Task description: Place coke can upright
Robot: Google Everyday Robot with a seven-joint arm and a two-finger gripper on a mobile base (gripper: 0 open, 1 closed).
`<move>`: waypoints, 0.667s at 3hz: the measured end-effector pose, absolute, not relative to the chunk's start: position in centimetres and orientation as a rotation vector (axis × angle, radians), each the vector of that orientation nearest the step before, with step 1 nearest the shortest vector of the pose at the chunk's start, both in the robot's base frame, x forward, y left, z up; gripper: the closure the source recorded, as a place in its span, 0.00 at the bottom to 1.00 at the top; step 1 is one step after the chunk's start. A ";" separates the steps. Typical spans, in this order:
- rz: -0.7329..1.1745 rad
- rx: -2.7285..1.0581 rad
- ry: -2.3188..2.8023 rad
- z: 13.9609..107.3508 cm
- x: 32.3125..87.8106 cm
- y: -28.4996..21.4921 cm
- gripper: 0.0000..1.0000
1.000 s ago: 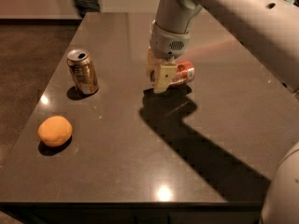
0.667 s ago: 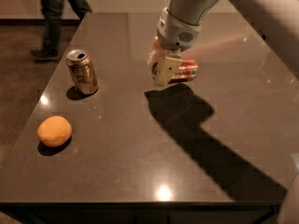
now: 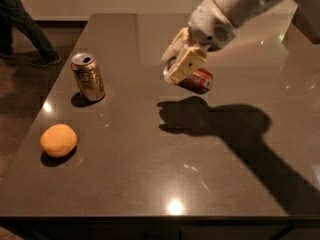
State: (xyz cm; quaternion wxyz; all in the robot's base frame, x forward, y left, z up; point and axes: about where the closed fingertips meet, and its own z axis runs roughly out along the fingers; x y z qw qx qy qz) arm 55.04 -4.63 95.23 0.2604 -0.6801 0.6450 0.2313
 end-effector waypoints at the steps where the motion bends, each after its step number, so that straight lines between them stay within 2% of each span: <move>1: 0.772 -1.619 1.705 97.4 55.3 -6.0 1.00; 2: 0.865 -1.428 1.647 99.5 55.9 -7.7 1.00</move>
Offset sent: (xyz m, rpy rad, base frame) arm 0.0181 -0.0684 0.0751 0.6146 0.0405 -0.2732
